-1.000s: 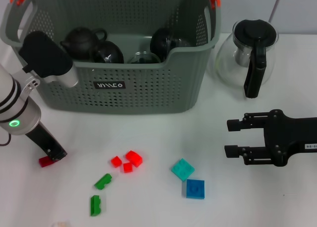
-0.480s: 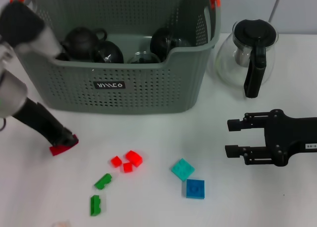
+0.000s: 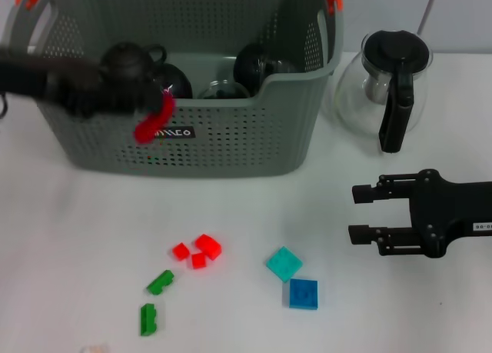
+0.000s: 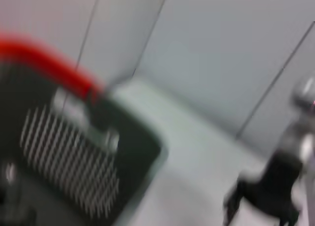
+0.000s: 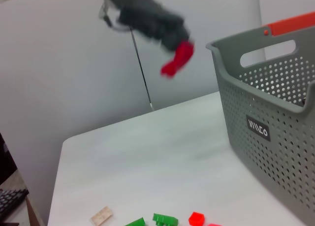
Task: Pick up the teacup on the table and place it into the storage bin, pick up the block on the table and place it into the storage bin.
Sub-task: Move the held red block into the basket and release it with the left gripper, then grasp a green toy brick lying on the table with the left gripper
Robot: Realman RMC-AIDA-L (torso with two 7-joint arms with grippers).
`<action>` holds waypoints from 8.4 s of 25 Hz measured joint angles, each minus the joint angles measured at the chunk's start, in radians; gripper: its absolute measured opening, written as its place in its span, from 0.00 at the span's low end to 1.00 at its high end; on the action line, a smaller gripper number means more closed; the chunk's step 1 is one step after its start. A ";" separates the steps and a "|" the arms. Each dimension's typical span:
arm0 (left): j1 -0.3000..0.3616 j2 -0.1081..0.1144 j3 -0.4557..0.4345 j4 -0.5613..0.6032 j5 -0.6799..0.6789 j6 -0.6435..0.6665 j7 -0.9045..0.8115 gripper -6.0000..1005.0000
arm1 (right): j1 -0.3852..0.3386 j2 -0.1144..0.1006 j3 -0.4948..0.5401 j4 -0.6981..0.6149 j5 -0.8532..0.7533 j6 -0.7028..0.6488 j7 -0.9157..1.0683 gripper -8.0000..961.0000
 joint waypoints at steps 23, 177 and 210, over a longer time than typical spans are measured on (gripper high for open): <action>-0.312 -0.017 0.409 0.359 0.475 -0.895 -0.338 0.19 | 0.008 0.007 0.000 0.002 0.000 0.002 0.000 0.71; 0.092 -0.065 0.278 0.341 0.610 -0.109 -0.773 0.35 | 0.000 -0.002 -0.038 0.007 -0.018 0.130 -0.106 0.71; 0.075 -0.093 0.282 0.343 0.602 -0.175 -0.742 0.35 | 0.000 0.003 -0.038 0.011 -0.018 0.134 -0.106 0.71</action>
